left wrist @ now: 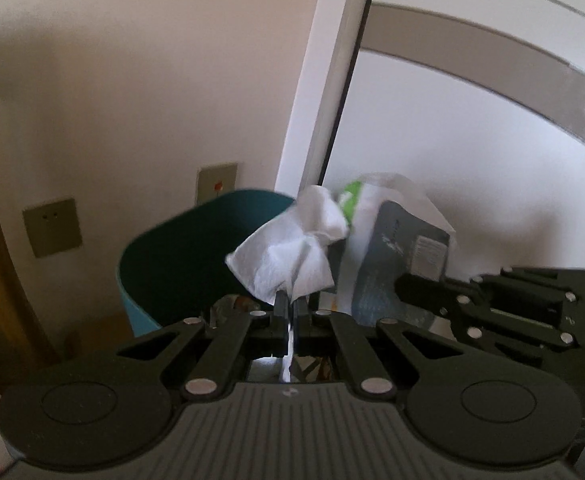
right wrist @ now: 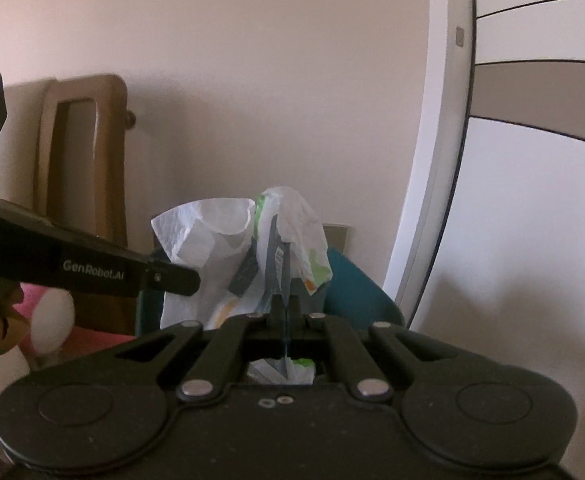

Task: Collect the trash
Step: 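Lift tissue and plastic bag with both tools and carry them to the teal bin, then open both tools over the teal bin to drop tissue and bag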

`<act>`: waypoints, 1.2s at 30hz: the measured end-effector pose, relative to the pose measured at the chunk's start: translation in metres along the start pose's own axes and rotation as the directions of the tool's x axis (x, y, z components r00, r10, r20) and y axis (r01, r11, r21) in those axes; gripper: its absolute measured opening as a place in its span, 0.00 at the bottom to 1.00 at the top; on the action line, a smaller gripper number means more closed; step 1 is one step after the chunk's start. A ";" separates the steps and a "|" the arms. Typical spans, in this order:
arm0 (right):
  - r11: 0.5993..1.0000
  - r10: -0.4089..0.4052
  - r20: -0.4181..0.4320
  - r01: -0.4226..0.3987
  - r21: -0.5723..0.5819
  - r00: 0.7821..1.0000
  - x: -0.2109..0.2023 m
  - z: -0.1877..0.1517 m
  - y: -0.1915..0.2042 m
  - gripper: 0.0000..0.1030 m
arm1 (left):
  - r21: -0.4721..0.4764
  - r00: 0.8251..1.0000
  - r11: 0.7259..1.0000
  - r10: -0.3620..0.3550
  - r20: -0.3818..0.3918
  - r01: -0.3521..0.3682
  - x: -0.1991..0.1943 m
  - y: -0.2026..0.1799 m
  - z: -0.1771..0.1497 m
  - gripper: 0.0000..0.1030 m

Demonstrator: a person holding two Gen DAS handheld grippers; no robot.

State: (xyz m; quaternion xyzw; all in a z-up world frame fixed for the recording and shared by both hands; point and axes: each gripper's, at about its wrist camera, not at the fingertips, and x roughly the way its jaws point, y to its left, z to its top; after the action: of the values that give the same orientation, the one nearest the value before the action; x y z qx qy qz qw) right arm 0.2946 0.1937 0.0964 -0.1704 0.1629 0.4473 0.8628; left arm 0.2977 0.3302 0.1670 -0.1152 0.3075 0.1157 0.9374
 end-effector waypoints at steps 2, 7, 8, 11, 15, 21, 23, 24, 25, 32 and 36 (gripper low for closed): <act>1.000 0.005 -0.015 -0.005 -0.008 1.000 0.010 0.000 0.000 0.00 | 0.000 1.000 1.000 -0.005 -0.021 0.005 0.012 -0.001 0.001 0.02; 0.999 0.027 -0.064 -0.029 -0.033 0.998 0.014 -0.013 0.011 0.04 | -0.013 0.997 1.000 -0.015 -0.071 0.014 0.028 0.001 -0.003 0.02; 0.999 0.031 -0.068 -0.033 -0.031 0.997 0.013 -0.014 0.012 0.06 | -0.018 0.996 1.000 -0.021 -0.087 0.019 0.032 0.001 -0.003 0.02; 0.999 0.032 -0.065 -0.034 -0.031 0.997 0.009 -0.014 0.014 0.12 | -0.023 0.992 0.999 -0.035 -0.118 0.032 0.050 0.001 0.000 0.02; 0.999 0.028 -0.066 -0.031 -0.036 0.997 0.000 -0.012 0.016 0.22 | -0.043 0.992 0.999 -0.029 -0.121 0.024 0.054 0.000 -0.001 0.03; 1.000 0.022 -0.053 -0.021 0.014 0.998 -0.018 -0.008 0.012 0.36 | -0.024 0.996 0.999 0.022 -0.092 -0.024 0.043 -0.005 -0.003 0.21; 0.999 0.024 -0.047 -0.022 0.033 0.999 -0.025 -0.007 0.010 0.37 | -0.023 0.997 0.999 0.040 -0.067 -0.042 0.038 -0.005 -0.002 0.40; 0.999 0.023 -0.043 -0.021 0.044 0.999 -0.029 -0.007 0.009 0.37 | -0.021 0.997 0.999 0.046 -0.054 -0.047 0.035 -0.006 0.000 0.50; 0.998 0.025 -0.039 -0.023 0.057 0.999 -0.033 -0.006 0.008 0.38 | -0.018 0.998 0.999 0.049 -0.041 -0.050 0.032 -0.007 0.000 0.54; 0.996 0.029 -0.006 -0.028 0.090 1.000 -0.062 -0.003 0.004 0.47 | 0.015 0.998 0.998 0.054 0.019 -0.054 0.012 -0.021 0.009 0.70; 0.994 0.030 0.014 -0.031 0.109 0.999 -0.077 0.000 0.001 0.54 | 0.026 0.998 0.998 0.056 0.034 -0.057 0.004 -0.029 0.014 0.72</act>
State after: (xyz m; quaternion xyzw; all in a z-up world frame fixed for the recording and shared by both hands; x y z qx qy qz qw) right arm 0.2513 0.1392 0.1302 -0.1177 0.1841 0.4519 0.8649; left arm 0.3172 0.3073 0.1799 -0.0919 0.2963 0.1398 0.9403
